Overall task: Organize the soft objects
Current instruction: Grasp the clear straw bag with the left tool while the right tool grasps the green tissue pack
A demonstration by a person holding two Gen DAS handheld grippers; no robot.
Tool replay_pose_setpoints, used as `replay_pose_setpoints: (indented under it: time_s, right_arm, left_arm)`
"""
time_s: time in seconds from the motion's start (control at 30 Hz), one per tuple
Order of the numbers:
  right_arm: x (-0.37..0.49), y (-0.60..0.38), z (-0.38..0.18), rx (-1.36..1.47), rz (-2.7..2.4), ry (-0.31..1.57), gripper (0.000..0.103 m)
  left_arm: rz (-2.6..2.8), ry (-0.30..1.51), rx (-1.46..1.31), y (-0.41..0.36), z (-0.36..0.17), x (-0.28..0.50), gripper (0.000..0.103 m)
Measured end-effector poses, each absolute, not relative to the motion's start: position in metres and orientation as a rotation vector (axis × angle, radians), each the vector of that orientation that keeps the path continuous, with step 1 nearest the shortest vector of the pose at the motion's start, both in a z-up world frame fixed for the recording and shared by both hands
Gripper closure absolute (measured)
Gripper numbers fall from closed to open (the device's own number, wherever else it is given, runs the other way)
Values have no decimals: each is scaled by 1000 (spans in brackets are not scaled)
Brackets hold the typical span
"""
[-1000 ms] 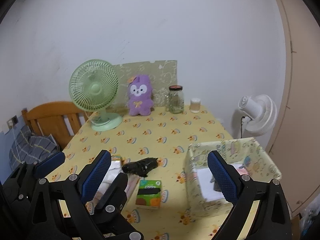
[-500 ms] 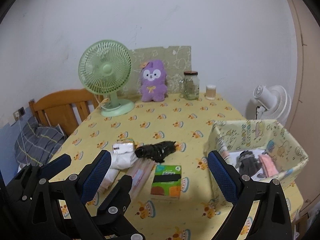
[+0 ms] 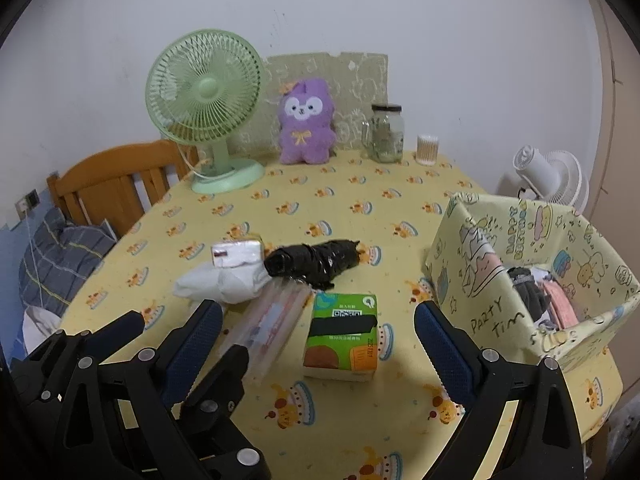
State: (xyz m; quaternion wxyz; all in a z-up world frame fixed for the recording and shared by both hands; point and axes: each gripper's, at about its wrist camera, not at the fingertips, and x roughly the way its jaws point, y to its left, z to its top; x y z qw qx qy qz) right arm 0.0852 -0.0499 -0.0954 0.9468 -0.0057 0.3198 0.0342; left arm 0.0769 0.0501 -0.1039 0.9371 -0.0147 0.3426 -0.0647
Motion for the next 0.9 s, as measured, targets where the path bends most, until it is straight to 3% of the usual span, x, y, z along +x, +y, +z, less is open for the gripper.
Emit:
replay_pose_setpoints:
  time_s: [0.47,0.77,0.9]
  right_arm:
    - [116,-62,-120,-34,48,760,17]
    - [132,-62,-138,-13,65,833,17]
    - [139,-63,-149,5,76,885,34]
  left_arm:
    - [-217,781,-24,31,-124,102,35]
    - [-198,840,8,30,-137,115,45]
    - [-185,862,30,27,-141,118,46]
